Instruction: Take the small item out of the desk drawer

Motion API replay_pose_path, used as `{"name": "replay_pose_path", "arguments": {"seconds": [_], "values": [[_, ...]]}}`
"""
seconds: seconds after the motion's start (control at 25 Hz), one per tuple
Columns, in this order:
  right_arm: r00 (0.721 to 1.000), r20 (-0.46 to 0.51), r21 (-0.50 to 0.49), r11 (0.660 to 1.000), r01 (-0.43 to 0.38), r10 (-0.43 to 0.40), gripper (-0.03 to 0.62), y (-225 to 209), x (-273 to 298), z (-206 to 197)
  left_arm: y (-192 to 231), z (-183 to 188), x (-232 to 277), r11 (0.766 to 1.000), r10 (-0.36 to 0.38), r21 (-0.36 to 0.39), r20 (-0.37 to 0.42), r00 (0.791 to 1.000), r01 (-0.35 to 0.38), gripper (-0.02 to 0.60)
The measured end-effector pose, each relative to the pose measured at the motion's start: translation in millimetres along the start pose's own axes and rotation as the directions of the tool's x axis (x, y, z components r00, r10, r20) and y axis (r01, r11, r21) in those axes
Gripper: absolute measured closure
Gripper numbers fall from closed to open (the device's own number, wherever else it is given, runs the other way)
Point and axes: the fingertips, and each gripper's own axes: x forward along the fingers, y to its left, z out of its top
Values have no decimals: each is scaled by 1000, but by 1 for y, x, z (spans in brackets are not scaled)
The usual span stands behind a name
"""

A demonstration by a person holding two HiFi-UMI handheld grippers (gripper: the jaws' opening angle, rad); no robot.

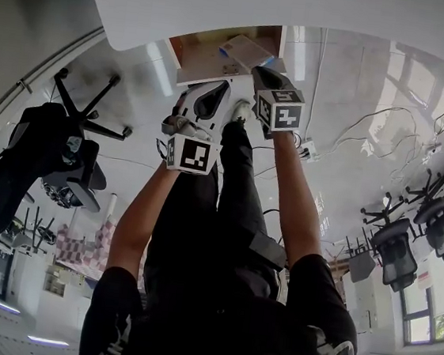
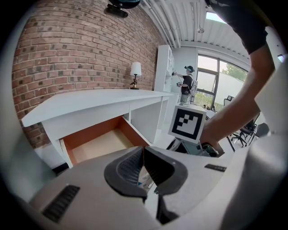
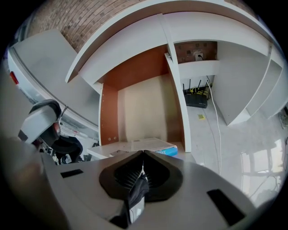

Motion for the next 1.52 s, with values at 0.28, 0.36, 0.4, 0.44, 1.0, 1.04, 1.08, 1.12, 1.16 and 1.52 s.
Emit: {"name": "replay_pose_path", "arguments": {"seconds": [0.28, 0.36, 0.4, 0.44, 1.0, 1.04, 1.08, 1.12, 1.16, 1.52], "values": [[1000, 8, -18, 1000, -4, 4, 565, 11, 5, 2, 5, -19, -1, 1000, -4, -21, -25, 1000, 3, 568], [1000, -2, -27, 1000, -8, 8, 565, 10, 6, 1, 5, -23, 0, 1000, -2, -22, -27, 1000, 1, 566], [1000, -7, -28, 1000, -11, 11, 565, 10, 6, 0, 5, -24, 0, 1000, -1, -24, -28, 1000, 1, 566], [1000, -12, -29, 999, -13, 13, 565, 10, 6, 0, 6, -25, 1, 1000, -2, -26, -30, 1000, 1, 565], [1000, 25, -14, 1000, 7, -7, 565, 12, 9, 13, 9, -50, 43, 987, -117, 88, -146, 982, 131, 413], [1000, 25, -7, 1000, 11, -11, 565, 9, 9, 13, 8, -53, 49, 983, -127, 111, -162, 978, 146, 407], [1000, 25, -2, 1000, 12, -12, 565, 8, 10, 14, 7, -56, 54, 978, -138, 133, -180, 974, 163, 403], [1000, 24, 1, 1000, 13, -13, 565, 6, 11, 14, 6, -59, 59, 972, -149, 153, -199, 969, 181, 402], [1000, 23, 2, 1000, 13, -13, 565, 6, 13, 15, 6, -64, 63, 966, -157, 169, -219, 963, 196, 399], [1000, 23, 9, 1000, -4, 4, 565, 5, 15, 22, 26, -77, 67, 972, -150, 137, -257, 955, 190, 390]]}}
